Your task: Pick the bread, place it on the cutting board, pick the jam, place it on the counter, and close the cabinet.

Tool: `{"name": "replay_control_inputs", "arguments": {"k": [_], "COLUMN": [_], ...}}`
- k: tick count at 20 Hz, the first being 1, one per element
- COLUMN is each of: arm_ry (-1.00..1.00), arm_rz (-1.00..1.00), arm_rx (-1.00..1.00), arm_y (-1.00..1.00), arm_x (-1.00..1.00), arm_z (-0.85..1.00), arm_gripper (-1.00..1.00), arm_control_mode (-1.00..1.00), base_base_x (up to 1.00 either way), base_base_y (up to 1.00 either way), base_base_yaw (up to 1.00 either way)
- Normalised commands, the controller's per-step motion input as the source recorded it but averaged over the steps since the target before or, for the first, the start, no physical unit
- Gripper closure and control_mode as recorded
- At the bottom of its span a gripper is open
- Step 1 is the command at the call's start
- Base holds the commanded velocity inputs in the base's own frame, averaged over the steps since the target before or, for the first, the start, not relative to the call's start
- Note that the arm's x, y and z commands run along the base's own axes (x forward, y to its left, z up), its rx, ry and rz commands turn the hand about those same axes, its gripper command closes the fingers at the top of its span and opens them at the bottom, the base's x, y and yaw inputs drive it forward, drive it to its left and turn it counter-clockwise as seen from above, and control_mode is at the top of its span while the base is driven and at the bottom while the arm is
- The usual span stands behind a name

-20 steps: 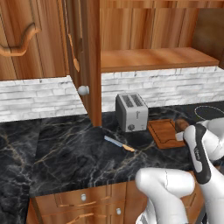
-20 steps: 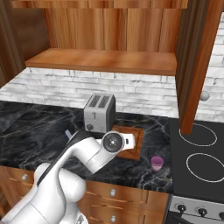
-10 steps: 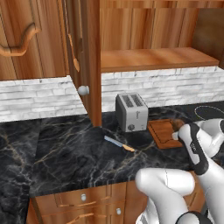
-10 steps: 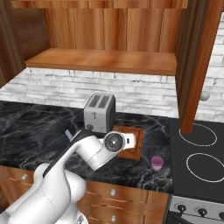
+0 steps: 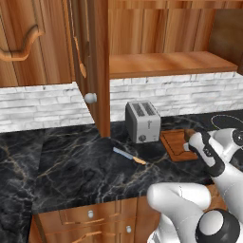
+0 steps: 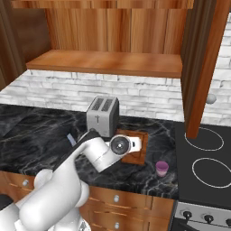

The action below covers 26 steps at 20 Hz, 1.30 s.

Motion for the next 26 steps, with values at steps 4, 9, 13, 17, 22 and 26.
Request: {"name": "replay_control_inputs", "arguments": {"k": [4,9,13,17,22,26], "arm_ry": [0.00,0.00,0.00,0.00,0.00,0.00], "arm_rz": [0.00,0.00,0.00,0.00,0.00,0.00], "arm_rx": [0.00,0.00,0.00,0.00,0.00,0.00], "arm_y": [-0.06,-0.05,0.00,0.00,0.00,0.00], "arm_x": [0.05,0.00,0.00,0.05,0.09,0.10], "arm_z": [-0.19,-0.21,-0.19,-0.04,-0.08,-0.10], "arm_gripper": [1.00,1.00,1.00,1.00,1.00,1.00], "arm_control_mode": [-1.00,-1.00,-1.00,-1.00,-1.00,-1.00], "base_base_x": [0.00,0.00,0.00,0.00,0.00,0.00], "base_base_y": [0.00,0.00,0.00,0.00,0.00,0.00], "base_base_yaw": [0.00,0.00,0.00,0.00,0.00,0.00]}}
